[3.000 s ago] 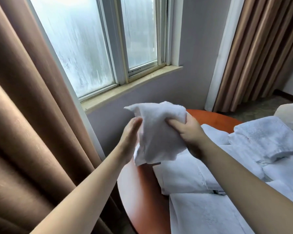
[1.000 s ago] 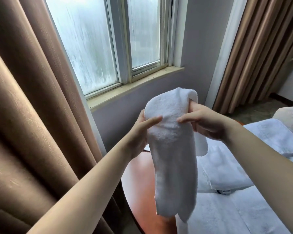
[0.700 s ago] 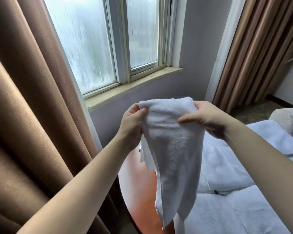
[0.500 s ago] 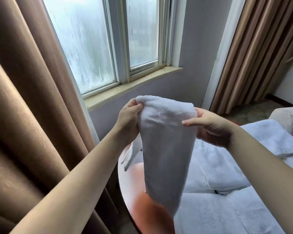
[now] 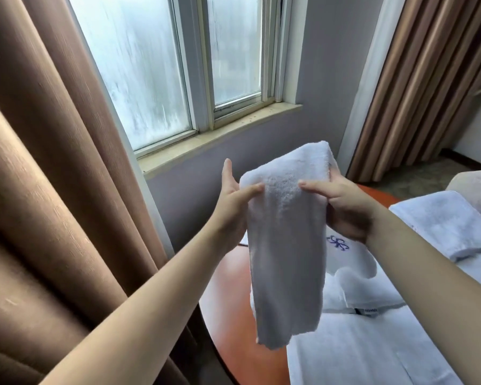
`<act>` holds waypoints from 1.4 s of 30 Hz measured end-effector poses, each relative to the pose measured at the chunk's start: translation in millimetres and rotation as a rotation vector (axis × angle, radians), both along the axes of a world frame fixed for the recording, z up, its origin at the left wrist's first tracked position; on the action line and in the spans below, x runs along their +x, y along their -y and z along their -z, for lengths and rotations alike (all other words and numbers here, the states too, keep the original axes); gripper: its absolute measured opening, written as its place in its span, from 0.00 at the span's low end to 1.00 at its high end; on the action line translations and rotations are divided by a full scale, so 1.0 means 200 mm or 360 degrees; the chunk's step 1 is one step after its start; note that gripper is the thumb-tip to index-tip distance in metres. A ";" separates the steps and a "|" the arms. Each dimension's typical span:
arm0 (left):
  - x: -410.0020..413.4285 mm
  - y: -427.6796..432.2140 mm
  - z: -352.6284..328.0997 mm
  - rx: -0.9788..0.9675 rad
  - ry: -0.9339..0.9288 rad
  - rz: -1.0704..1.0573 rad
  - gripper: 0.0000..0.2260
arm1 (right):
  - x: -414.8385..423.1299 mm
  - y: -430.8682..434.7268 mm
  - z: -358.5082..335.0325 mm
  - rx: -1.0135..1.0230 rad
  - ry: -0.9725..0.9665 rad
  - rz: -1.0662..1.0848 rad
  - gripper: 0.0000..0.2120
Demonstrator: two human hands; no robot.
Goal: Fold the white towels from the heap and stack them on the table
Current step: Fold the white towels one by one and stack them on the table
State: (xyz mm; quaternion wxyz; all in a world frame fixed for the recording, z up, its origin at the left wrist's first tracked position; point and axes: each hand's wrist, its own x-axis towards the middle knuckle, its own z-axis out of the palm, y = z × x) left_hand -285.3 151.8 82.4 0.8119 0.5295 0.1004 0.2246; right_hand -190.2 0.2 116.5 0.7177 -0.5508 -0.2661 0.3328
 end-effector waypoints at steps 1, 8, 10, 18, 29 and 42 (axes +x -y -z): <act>0.01 0.00 0.00 -0.0017 0.0040 0.0012 0.42 | 0.01 0.01 0.01 -0.0040 0.0017 0.0033 0.15; 0.02 0.04 0.06 0.0242 0.0080 -0.0244 0.25 | 0.09 0.05 0.06 -0.0469 0.0608 0.0679 0.16; 0.03 0.06 0.06 0.0249 0.0118 -0.0273 0.23 | 0.09 0.05 0.04 -0.0436 0.0799 0.0744 0.20; 0.03 0.03 -0.01 0.0346 0.0314 -0.0208 0.31 | 0.09 0.07 -0.09 -0.0182 0.0824 0.0452 0.29; -0.04 -0.02 -0.11 0.0484 0.0240 -0.0164 0.34 | 0.03 0.02 -0.12 -0.0194 0.0675 0.0319 0.22; -0.05 0.03 -0.09 0.1571 -0.0231 -0.0839 0.19 | 0.02 0.03 -0.13 -0.0837 0.1685 0.0859 0.05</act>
